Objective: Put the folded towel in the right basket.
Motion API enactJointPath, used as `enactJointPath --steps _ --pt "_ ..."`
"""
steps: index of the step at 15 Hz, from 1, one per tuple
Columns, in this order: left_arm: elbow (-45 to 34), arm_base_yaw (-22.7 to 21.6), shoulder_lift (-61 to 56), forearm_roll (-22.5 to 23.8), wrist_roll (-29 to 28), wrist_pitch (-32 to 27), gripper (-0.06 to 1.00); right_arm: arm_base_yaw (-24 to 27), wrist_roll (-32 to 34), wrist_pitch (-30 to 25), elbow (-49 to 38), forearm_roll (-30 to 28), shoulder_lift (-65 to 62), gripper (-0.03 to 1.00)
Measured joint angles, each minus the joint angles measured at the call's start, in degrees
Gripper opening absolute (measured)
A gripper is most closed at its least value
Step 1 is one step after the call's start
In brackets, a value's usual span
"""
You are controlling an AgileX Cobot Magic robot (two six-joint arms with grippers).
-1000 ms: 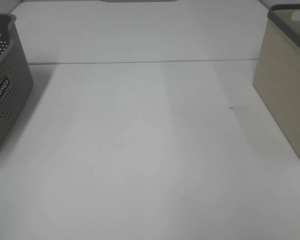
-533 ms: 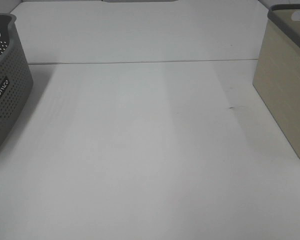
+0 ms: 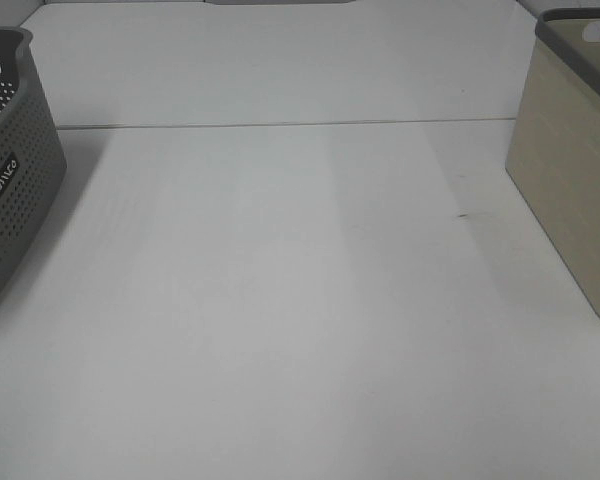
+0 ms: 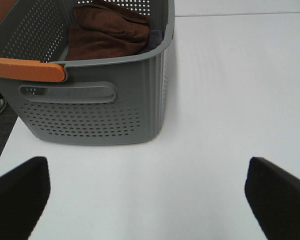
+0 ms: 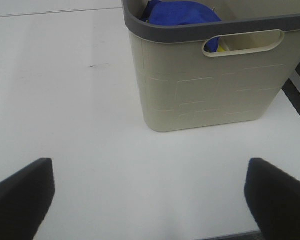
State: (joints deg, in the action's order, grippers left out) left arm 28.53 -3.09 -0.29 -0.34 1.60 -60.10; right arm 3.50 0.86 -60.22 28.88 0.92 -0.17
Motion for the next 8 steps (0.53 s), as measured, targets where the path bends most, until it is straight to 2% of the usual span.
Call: enactJointPath --steps 8 --pt "0.0 0.0 0.0 0.0 0.0 0.0 0.99 0.0 0.0 0.0 0.0 0.0 0.0 0.99"
